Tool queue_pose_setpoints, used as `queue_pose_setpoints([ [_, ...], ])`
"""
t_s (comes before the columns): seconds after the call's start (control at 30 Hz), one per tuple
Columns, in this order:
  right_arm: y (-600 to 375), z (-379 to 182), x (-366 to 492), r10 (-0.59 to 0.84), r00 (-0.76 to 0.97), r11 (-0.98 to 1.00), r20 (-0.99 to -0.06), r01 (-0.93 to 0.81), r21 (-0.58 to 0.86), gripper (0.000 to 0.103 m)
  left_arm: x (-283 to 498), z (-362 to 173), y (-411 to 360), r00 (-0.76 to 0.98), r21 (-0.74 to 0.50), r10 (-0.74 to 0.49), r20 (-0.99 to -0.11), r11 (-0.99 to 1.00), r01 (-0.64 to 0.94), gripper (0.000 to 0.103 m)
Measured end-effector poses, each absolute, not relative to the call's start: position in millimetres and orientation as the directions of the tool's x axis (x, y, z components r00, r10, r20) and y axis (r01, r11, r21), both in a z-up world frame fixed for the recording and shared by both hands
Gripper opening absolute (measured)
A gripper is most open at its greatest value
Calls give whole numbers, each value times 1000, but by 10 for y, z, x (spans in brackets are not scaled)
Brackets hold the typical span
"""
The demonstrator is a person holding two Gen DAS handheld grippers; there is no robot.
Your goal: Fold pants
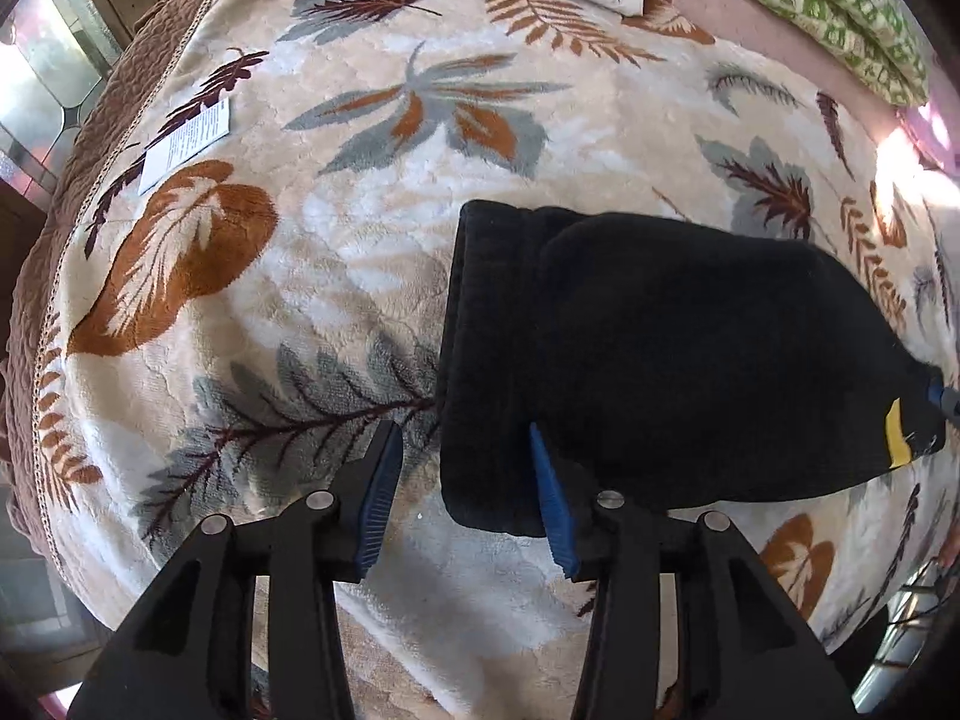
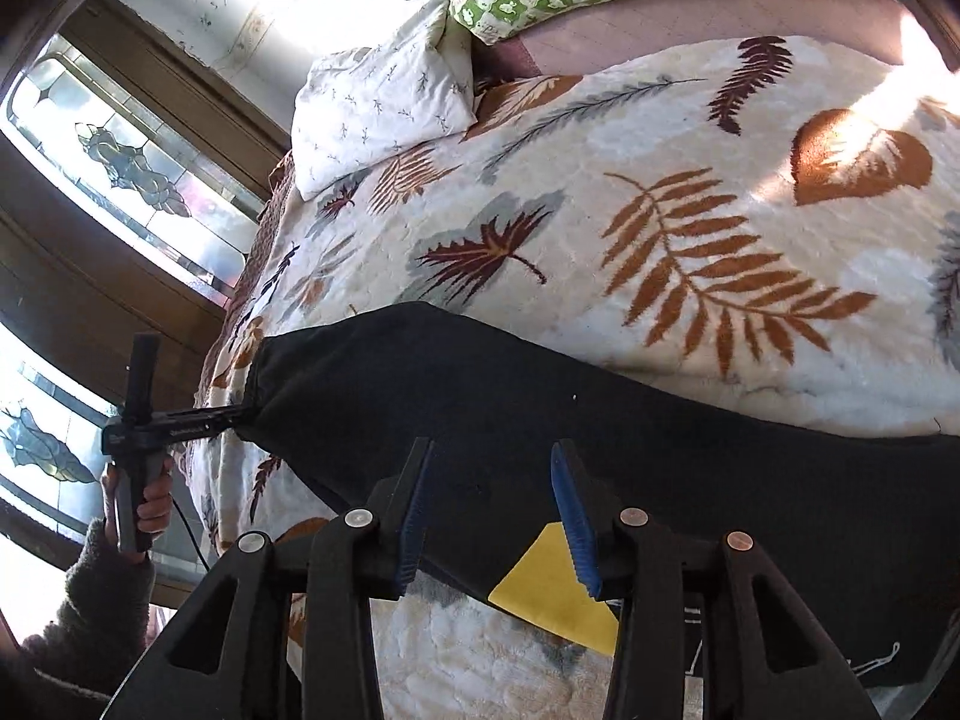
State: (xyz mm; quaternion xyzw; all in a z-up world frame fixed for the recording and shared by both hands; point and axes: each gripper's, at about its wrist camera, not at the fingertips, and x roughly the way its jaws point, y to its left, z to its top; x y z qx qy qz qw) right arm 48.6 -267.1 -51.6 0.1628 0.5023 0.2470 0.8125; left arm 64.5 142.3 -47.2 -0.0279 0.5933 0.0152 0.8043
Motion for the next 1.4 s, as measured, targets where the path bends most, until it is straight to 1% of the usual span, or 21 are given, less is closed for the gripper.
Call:
queue_pose_setpoints([
  [0.1, -2896, -469, 365, 568, 393, 821, -723, -203, 534, 42, 584, -311, 1460, 336, -50, -15, -942, 994, -96, 43],
  [0.2, -3233, -383, 247, 559, 436, 820, -706, -163, 549, 46, 477, -151, 1390, 382, -6, 38, -923, 993, -114, 43],
  [0.33, -3675, -328, 98, 535, 486, 818, -691, -94, 567, 47, 308, 38, 1231, 449, 84, 129, -884, 989, -118, 43],
  [0.43, -3942, -323, 10, 520, 509, 814, -686, -51, 578, 50, 159, 150, 1051, 470, 80, 118, -875, 992, -100, 43],
  [0.67, -4332, -425, -166, 519, 517, 800, -680, -14, 600, 50, -59, 238, 379, 450, -25, -11, -893, 999, -25, 43],
  [0.77, -4451, -463, -216, 518, 513, 800, -684, -8, 600, 52, -83, 161, -40, 392, -136, -128, -911, 991, 9, 43],
  [0.87, -4581, -501, -251, 508, 513, 805, -692, 3, 593, 56, -70, -25, -544, 283, -274, -271, -920, 961, 30, 43],
  [0.97, -4750, -553, -249, 489, 513, 808, -706, 39, 588, 56, -26, -268, -1076, 163, -365, -364, -917, 931, 23, 43],
  [1.1, -4928, -620, -221, 487, 510, 801, -709, 65, 596, 57, 8, -515, -1633, 53, -421, -420, -906, 907, -8, 43],
  [1.27, -4999, -710, -124, 515, 502, 776, -695, 71, 627, 57, 84, -632, -1905, 30, -467, -466, -884, 880, -87, 43],
  [1.4, -4944, -789, 7, 550, 483, 757, -681, 56, 651, 58, 148, -700, -1939, 31, -499, -501, -865, 851, -162, 43],
])
